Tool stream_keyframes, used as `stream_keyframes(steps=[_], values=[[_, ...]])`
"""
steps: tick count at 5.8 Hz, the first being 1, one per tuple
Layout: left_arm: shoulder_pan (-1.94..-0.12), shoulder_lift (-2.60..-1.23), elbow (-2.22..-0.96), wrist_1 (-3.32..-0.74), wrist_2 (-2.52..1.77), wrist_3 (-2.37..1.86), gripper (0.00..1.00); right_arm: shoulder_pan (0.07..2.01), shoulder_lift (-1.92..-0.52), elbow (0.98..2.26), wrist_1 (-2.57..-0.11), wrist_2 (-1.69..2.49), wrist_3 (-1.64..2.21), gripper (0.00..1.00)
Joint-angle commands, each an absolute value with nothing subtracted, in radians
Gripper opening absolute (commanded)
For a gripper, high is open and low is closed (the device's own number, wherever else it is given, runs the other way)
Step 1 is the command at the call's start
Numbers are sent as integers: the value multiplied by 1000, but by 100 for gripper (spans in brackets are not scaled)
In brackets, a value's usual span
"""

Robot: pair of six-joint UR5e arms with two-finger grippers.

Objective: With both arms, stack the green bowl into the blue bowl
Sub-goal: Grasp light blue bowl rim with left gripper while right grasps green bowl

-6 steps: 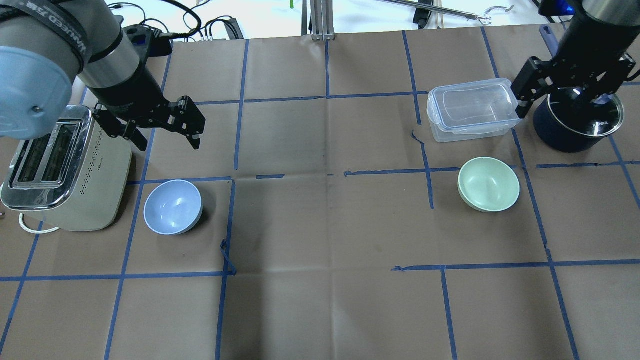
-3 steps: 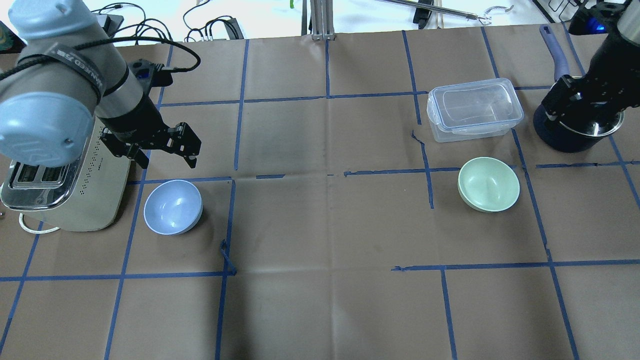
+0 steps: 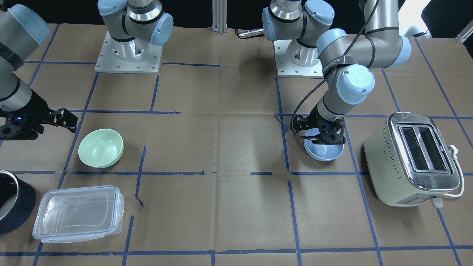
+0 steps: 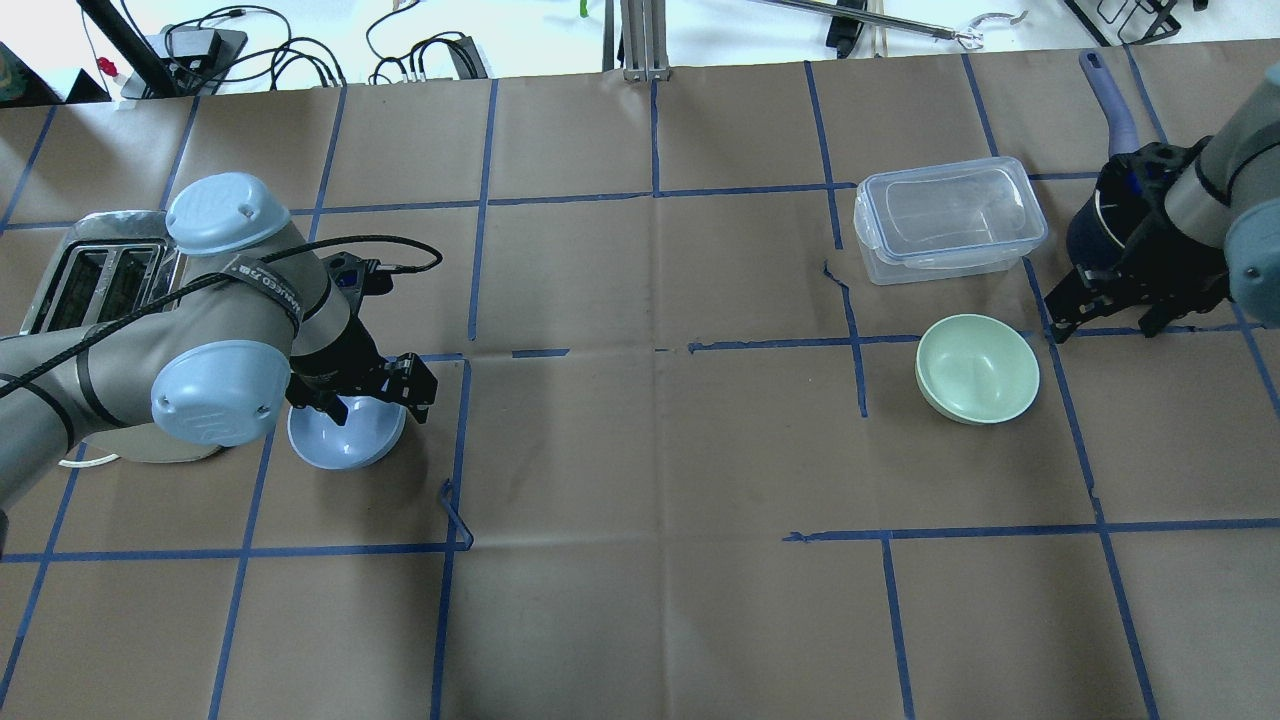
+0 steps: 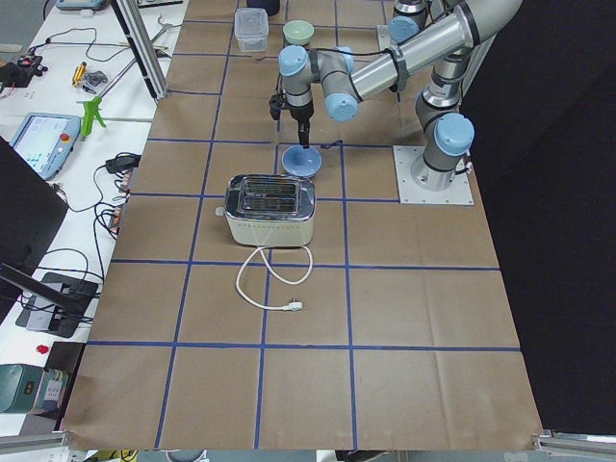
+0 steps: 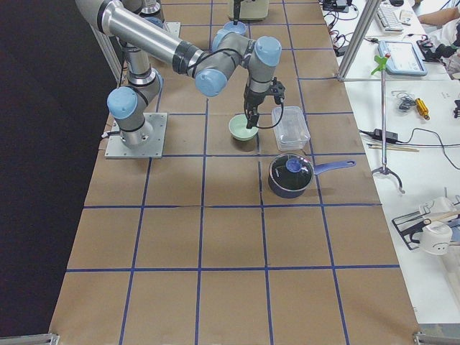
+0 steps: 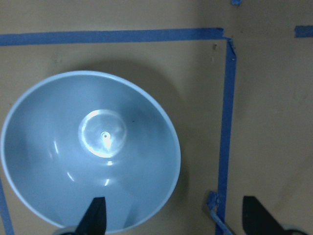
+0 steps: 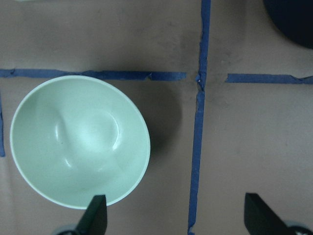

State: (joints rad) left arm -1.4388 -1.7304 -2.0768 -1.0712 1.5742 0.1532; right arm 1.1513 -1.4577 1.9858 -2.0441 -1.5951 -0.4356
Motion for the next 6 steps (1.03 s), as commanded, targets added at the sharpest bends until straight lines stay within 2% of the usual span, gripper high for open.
stream_keyframes(steps=[1,2,3,4,5,6], values=[[-1448,-1792,-2076,-1022,1580,158,62,1158,-1372,2092,-2241,-1594,-414,100],[-1448,-1796,-2075,-1019,1577,152,20,1158,-1338,2101,-2237,-1595,-378,100],[-1448,-1792,-2074,-1019,1577,153,1,1158,-1342,2112,-2237,-1597,-367,94],[-1450,-1786,-2072,-1014,1577,153,0,1158,-1351,2112,-2223,-1597,-368,70],[-1457,-1781,-2041,-1019,1578,152,0,1160,-1353,2112,-2220,-1597,-373,36],[-1498,-1770,-1990,-1034,1575,121,0,1160,-1353,2109,-2220,-1597,-376,11]])
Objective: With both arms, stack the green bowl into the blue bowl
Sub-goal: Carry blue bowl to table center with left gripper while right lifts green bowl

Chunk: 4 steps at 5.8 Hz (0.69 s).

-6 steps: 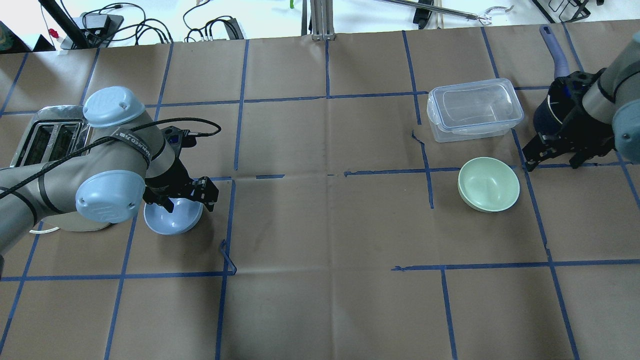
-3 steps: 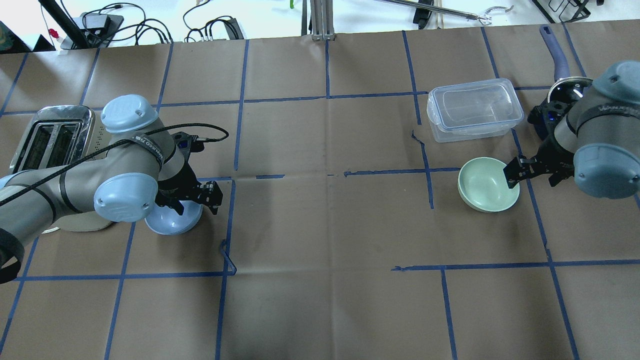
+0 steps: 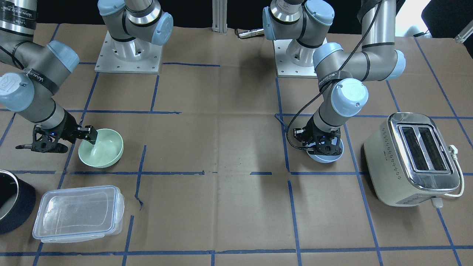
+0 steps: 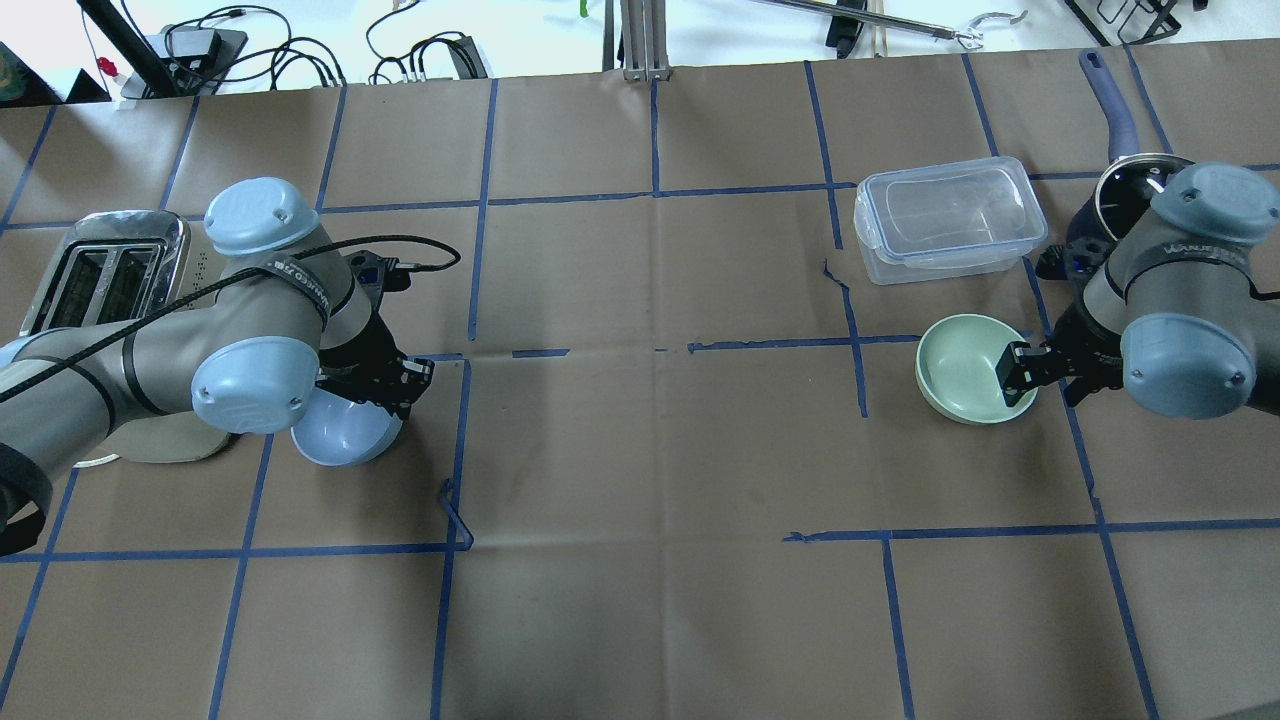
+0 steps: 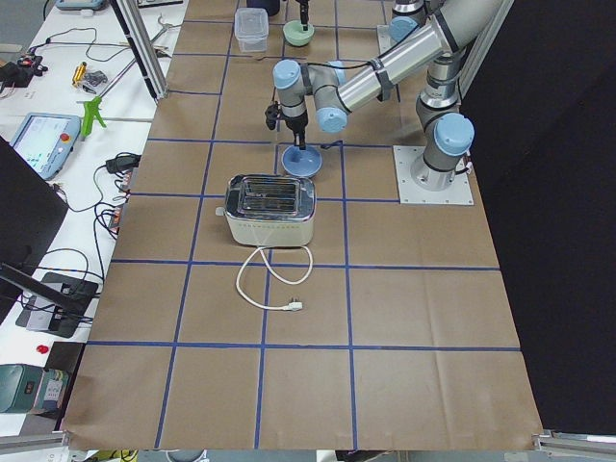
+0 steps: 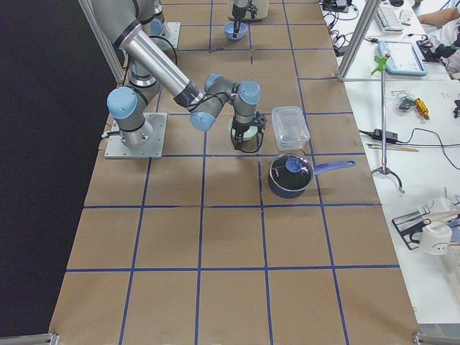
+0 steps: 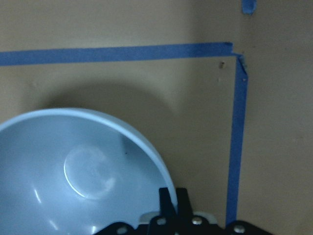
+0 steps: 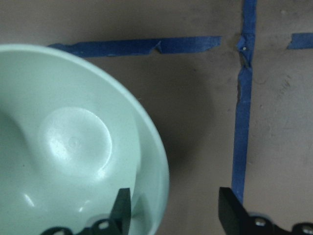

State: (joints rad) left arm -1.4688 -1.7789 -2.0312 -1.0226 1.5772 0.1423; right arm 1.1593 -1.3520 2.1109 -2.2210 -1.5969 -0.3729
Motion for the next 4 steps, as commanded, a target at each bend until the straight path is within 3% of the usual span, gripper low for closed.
stream_keyframes(steps=[1,4], values=[[-1607,-1778,-1918,-1031,1569,45,0,1161,-1358,2102,-2220,-1595,-377,7],[-1959,-2006,-1645,-1008,1578,-165,2,1209,-1455,2013,-2072,-1597,-368,6]])
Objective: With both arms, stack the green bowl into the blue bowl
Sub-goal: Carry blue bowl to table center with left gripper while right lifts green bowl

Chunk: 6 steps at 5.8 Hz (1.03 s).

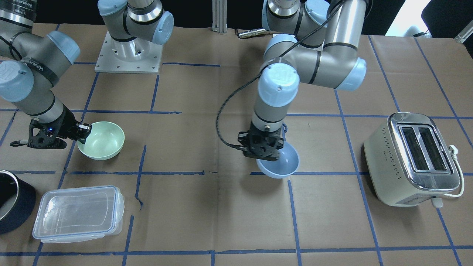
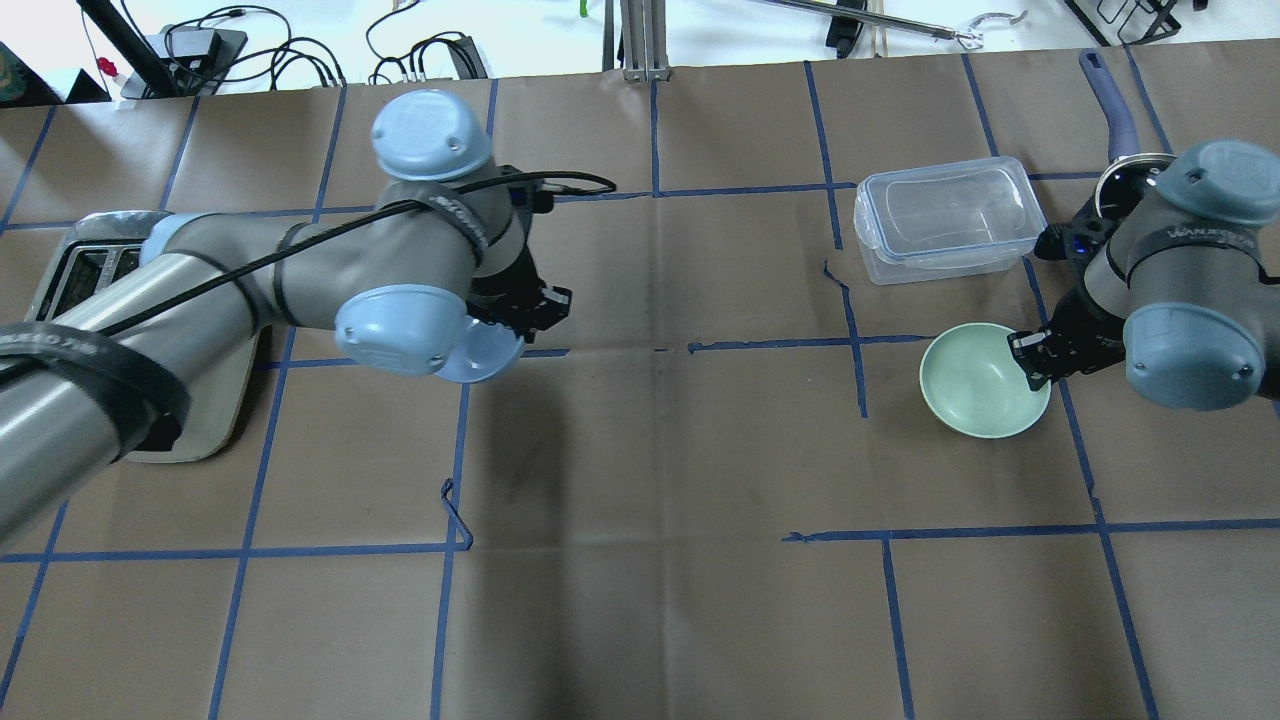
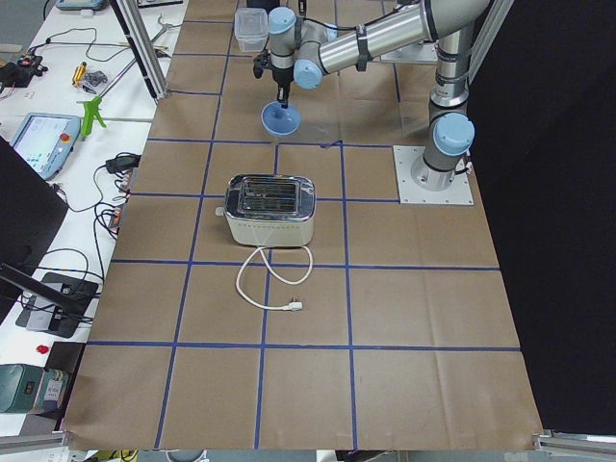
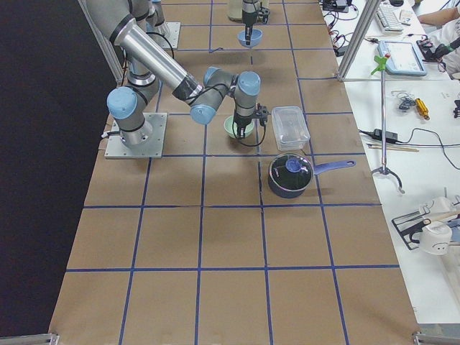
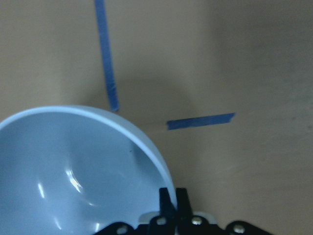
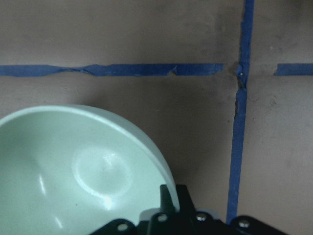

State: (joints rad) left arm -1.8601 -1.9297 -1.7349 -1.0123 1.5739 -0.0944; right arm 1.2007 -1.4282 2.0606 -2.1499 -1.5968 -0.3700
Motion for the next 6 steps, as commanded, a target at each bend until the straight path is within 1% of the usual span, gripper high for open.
stream_keyframes(steps=[1,3,4,5,6], values=[[-2026,-2076,-1588,-997,1580,-217,2,1207,-1469,1909,-1924,-1595,-373,6],[-2046,-2106,-1585,-994,1577,-232,3,1207,-1500,1719,-1643,-1536,-373,6],[-2052,-2103,-1603,-994,1580,-230,4,1207,-1503,1671,-1579,-1519,-376,6],[-2052,-2112,-1603,-993,1580,-233,90,1207,-1502,1669,-1577,-1494,-377,6],[-2051,-2097,-1589,-989,1577,-247,98,1209,-1502,1669,-1577,-1494,-377,6]])
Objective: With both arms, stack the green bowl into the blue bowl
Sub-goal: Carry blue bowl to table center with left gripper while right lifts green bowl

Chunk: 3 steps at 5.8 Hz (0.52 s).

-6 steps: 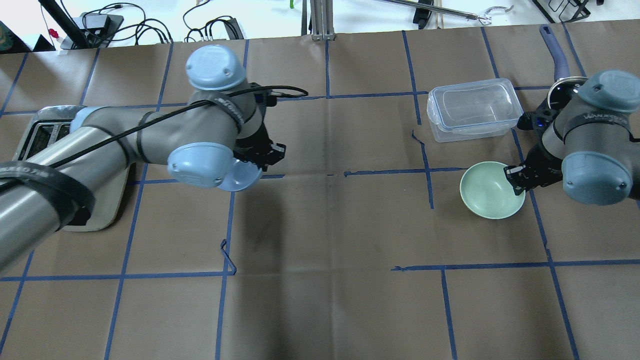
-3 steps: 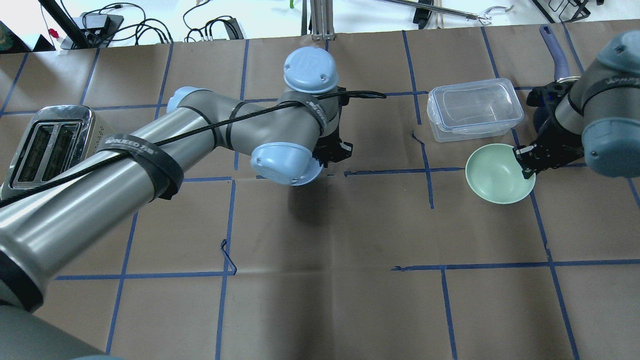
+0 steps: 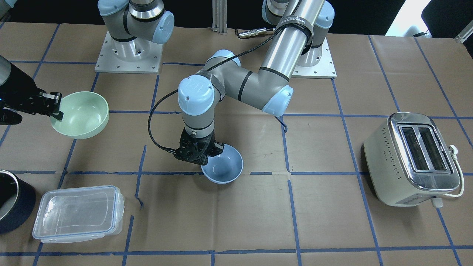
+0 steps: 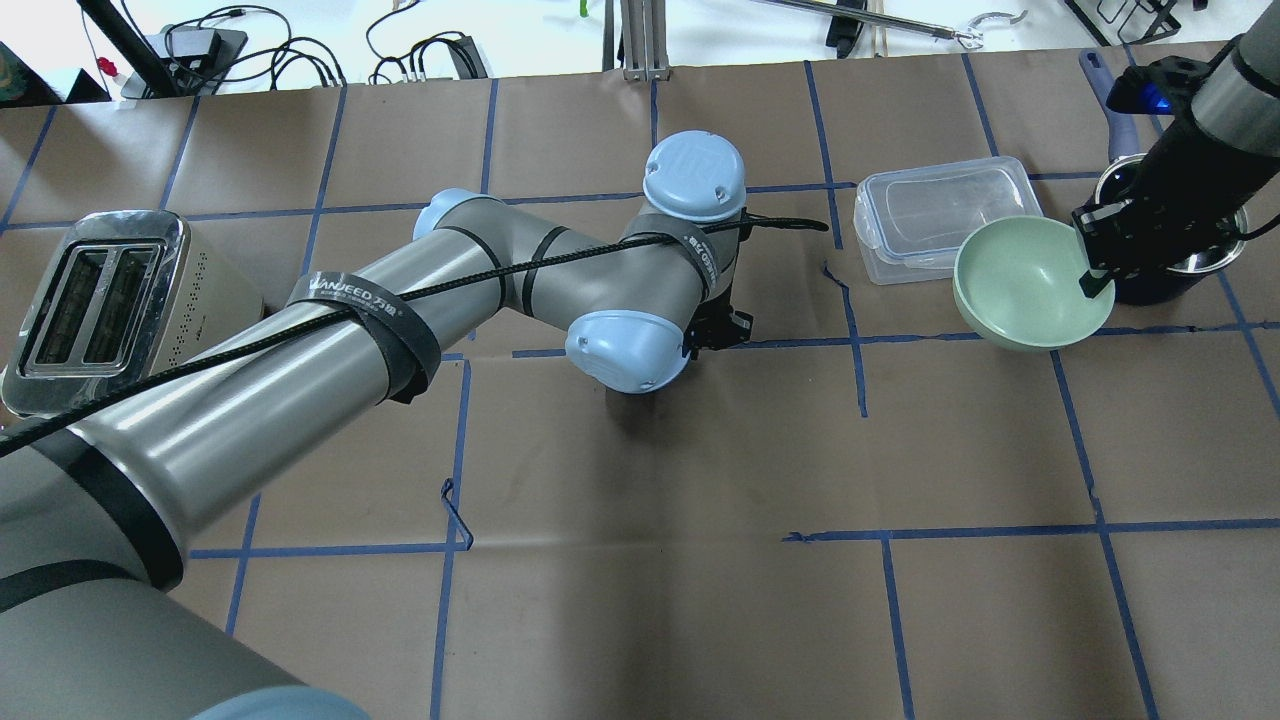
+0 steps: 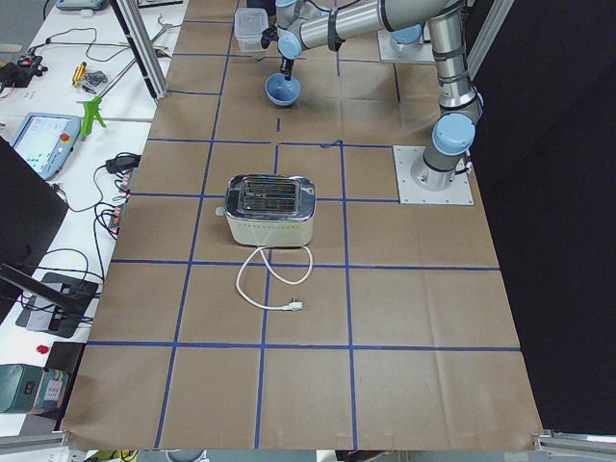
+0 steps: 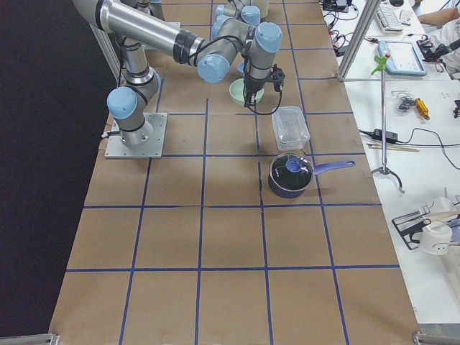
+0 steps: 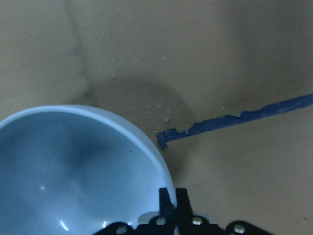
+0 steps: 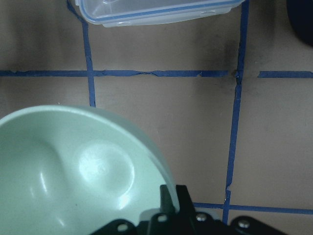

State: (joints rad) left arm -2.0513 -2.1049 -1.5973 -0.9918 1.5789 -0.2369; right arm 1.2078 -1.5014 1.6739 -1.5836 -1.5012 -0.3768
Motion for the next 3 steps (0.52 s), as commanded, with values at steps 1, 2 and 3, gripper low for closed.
stream_keyframes(steps=[1,2,3], values=[[-2040,-2071,-1576,-991,1577,-245,98,1210,-1503,1669,-1580,-1493,-370,6],[-2017,-2025,-1569,-1009,1583,-236,98,1222,-1494,1669,-1594,-1491,-367,6],[-1964,-1937,-1563,-1149,1588,-224,98,1258,-1477,1670,-1609,-1491,-310,6]])
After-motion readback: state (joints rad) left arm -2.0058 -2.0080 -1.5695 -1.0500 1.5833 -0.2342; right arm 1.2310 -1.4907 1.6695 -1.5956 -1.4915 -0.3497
